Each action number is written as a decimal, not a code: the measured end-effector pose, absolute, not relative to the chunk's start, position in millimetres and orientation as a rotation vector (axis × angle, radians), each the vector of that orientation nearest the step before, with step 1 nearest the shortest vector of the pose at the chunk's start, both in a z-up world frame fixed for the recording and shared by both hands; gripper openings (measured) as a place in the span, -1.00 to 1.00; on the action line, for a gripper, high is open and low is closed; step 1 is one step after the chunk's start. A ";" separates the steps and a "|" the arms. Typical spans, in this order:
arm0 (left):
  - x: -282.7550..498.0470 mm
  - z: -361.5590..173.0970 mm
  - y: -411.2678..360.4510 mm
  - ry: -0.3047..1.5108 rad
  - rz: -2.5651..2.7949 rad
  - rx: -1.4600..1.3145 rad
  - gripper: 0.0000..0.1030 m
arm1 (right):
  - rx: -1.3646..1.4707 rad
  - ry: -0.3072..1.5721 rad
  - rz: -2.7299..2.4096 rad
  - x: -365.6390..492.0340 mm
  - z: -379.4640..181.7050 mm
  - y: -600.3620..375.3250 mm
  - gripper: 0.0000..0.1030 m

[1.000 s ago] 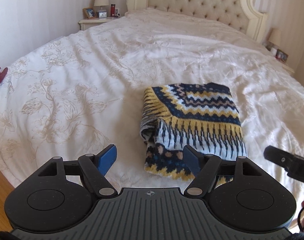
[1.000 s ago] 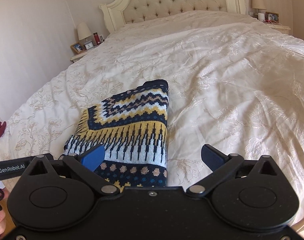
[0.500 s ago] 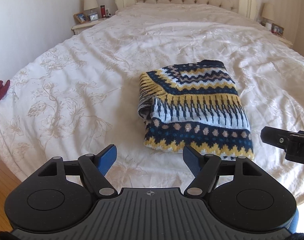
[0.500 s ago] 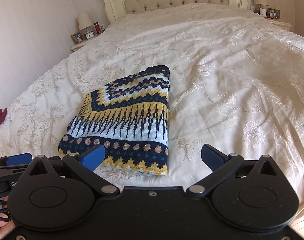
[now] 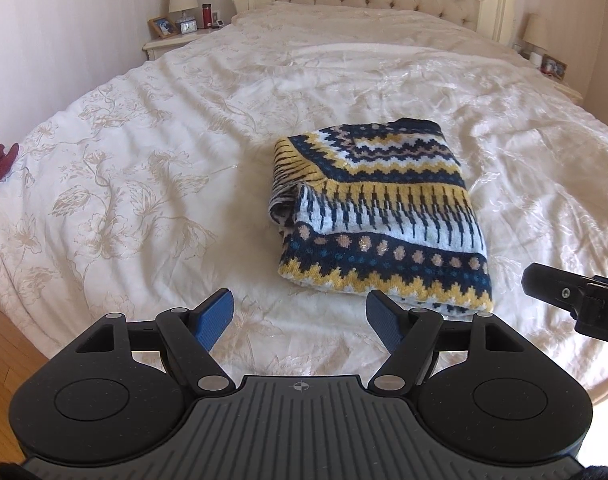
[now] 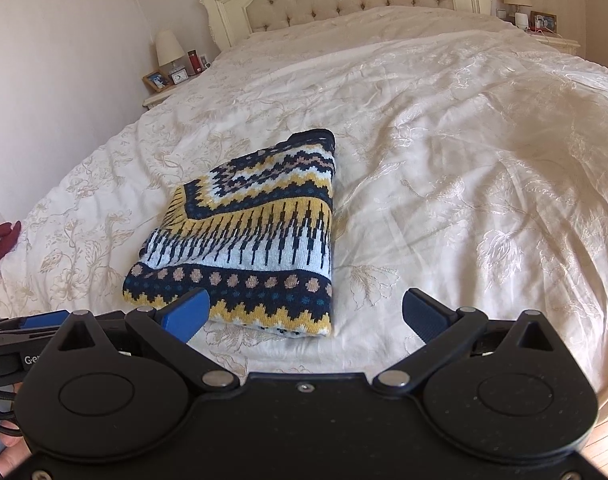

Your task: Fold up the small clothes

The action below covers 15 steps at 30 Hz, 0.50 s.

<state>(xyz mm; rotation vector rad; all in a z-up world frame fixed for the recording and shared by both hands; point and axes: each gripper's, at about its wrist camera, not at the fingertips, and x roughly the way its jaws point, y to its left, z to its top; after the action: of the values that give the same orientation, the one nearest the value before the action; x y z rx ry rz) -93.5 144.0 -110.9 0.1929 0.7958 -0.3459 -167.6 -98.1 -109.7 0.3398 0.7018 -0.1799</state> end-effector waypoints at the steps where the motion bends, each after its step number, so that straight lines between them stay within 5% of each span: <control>1: -93.9 -111.1 143.1 0.795 -0.350 0.195 0.40 | 0.342 0.702 -0.179 -167.9 -109.8 -98.4 0.99; 15: -91.3 -114.0 139.3 0.810 -0.334 0.198 0.40 | 0.365 0.688 -0.166 -166.6 -110.5 -102.1 0.99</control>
<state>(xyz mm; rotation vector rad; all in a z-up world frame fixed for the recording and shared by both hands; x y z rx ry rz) -91.3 139.3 -114.0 0.1979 0.8096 -0.3338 -166.6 -102.1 -110.5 0.3652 0.6876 -0.1664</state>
